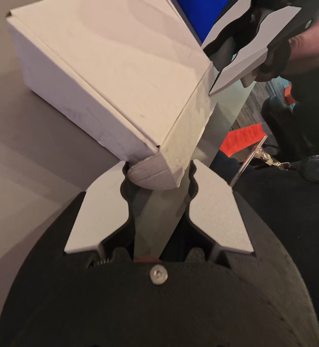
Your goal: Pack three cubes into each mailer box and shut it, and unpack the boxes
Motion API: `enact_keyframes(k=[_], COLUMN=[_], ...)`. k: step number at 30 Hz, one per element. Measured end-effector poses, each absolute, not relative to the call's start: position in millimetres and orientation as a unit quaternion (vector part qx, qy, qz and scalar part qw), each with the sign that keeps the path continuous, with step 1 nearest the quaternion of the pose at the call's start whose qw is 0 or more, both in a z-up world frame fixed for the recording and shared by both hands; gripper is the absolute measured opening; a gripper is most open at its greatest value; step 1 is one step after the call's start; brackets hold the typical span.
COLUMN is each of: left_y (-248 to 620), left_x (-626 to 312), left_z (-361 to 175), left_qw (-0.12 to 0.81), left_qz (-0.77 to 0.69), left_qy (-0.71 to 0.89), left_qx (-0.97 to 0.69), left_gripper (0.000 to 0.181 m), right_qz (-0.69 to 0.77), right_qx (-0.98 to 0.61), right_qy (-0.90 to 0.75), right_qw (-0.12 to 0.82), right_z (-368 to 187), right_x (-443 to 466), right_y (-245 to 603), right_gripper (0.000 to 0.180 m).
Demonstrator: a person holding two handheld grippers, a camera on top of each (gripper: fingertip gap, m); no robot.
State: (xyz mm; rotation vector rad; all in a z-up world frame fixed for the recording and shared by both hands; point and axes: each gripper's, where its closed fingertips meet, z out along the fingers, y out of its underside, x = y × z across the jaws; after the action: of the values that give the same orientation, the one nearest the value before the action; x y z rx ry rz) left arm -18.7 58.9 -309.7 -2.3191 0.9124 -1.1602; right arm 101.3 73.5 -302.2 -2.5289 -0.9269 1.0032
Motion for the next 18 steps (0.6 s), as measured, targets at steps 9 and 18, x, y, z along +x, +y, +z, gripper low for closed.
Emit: enact_keyframes(k=[9,18], left_y=[56.7,76.7], left_x=[-19.5,-38.9], left_z=[-316.5,-296.2], left_qw=[0.174,0.319], left_qz=[-0.386,-0.267], left_qy=[0.323,0.348], left_qx=[-0.846,-0.840], left_gripper=[0.053,0.054], right_qz=[0.337,0.352], right_qx=[-0.873,-0.870], right_qy=[-0.324,-0.315], right_qw=[0.138,0.142], right_z=[-302.9,-302.4], right_x=[100.4,95.0], right_y=[73.4,72.9], right_gripper=[0.047,0.046])
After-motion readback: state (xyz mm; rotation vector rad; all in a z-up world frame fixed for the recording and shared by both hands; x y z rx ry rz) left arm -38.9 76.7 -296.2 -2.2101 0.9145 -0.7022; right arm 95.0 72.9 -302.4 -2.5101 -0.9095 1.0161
